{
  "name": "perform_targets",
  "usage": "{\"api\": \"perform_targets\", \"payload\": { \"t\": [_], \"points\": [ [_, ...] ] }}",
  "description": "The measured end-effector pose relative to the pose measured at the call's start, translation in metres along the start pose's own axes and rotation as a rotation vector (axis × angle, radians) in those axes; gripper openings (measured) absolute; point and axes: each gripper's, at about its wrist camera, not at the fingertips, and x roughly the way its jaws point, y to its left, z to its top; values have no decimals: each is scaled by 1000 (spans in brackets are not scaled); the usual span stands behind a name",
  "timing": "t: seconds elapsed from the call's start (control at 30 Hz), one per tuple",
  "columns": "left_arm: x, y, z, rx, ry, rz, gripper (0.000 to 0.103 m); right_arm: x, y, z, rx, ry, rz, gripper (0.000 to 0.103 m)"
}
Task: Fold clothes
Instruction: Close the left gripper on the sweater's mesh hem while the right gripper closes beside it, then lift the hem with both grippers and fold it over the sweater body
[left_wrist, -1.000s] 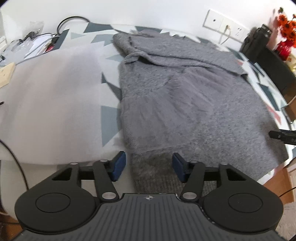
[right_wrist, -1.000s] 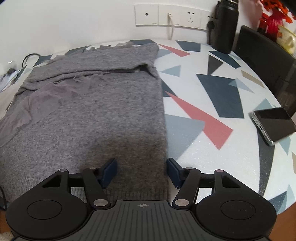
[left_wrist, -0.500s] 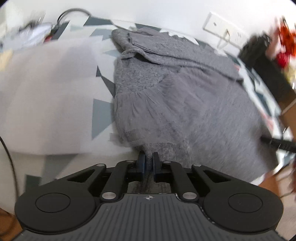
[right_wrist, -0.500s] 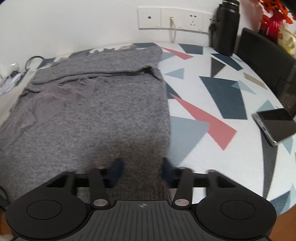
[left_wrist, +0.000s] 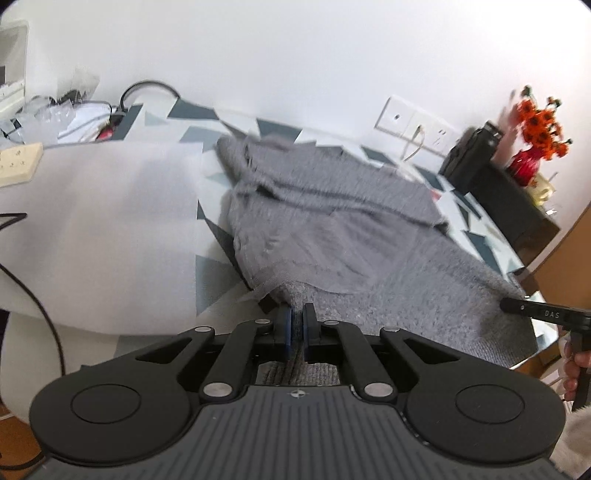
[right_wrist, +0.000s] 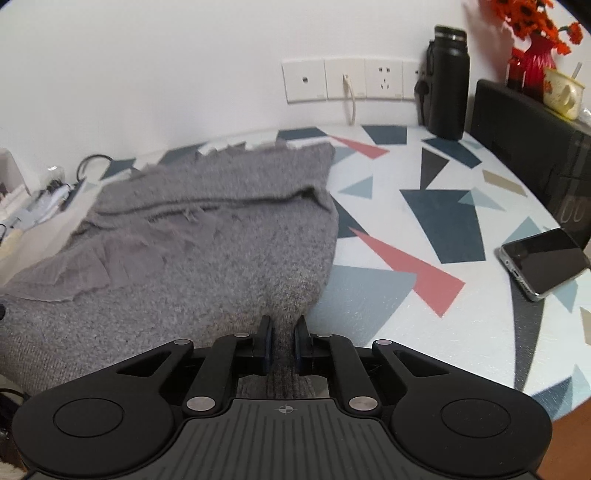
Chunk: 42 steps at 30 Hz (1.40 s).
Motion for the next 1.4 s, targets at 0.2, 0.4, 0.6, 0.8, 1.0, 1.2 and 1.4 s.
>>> {"api": "perform_targets", "payload": {
  "t": [0.2,0.4,0.6,0.8,1.0,1.2,1.4],
  "points": [
    [-33,9,-21,55,17,-74,5,-48,10,-26,39,-8,2,10],
    [-51,23,-17,53,-35,-110,5,-76,22,-52,79,-19,-4,10],
    [-33,21,28,89,-117,-117,5,-68,30,-20,138,-83,-35,10],
    [-3,19,86,128,-183,-85,5,-48,35,57,116,-160,-77,10],
    [41,19,127,164,-217,-8,6,1,29,125,35,-190,-81,10],
    [116,23,132,156,-120,71,6,89,6,146,3,-83,-112,10],
    [170,39,120,114,-14,139,6,147,-4,138,-5,22,-125,10]
  ]
}}
